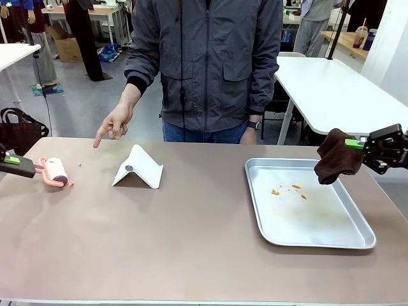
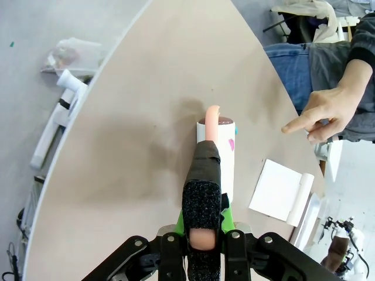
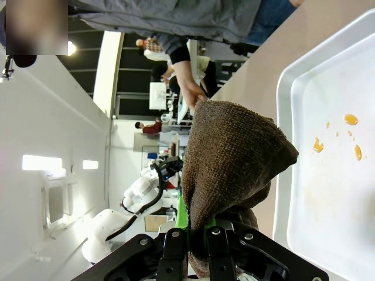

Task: Clean the surface of the table.
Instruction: If a person points to the right, clean the right side of the table with your right hand, and if they point to the left, clean the left side with your left hand.

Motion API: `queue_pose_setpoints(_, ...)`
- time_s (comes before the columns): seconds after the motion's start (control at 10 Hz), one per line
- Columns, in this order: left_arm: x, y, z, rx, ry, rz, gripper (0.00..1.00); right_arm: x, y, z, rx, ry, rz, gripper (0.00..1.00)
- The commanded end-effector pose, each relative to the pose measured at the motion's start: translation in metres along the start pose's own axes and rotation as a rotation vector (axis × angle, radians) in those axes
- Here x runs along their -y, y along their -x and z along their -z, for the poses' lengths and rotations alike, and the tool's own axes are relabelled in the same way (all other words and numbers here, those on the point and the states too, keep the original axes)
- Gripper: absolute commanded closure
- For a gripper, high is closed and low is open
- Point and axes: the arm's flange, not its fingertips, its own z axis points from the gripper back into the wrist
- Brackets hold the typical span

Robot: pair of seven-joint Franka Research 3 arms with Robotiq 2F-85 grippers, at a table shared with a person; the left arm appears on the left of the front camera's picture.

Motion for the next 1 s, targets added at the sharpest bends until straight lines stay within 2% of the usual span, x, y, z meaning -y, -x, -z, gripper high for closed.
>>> queue_pose_setpoints(0.0, -0.005, 0.005, 0.030, -0.018, -0.044, -0.020, 0.78, -0.005, -0.001, 0.003, 0.012, -0.001, 0.003, 1.00)
queue_pose_setpoints(0.6, 0.031, -0.007, 0.063, 0.033, 0.003, -0.096, 0.78, -0.005, -0.001, 0.003, 0.012, -0.001, 0.003, 1.00)
queue_pose_setpoints(0.9, 0.046, -0.014, 0.079, 0.007, 0.004, -0.105, 0.78, -0.005, -0.001, 0.003, 0.012, -0.001, 0.003, 1.00)
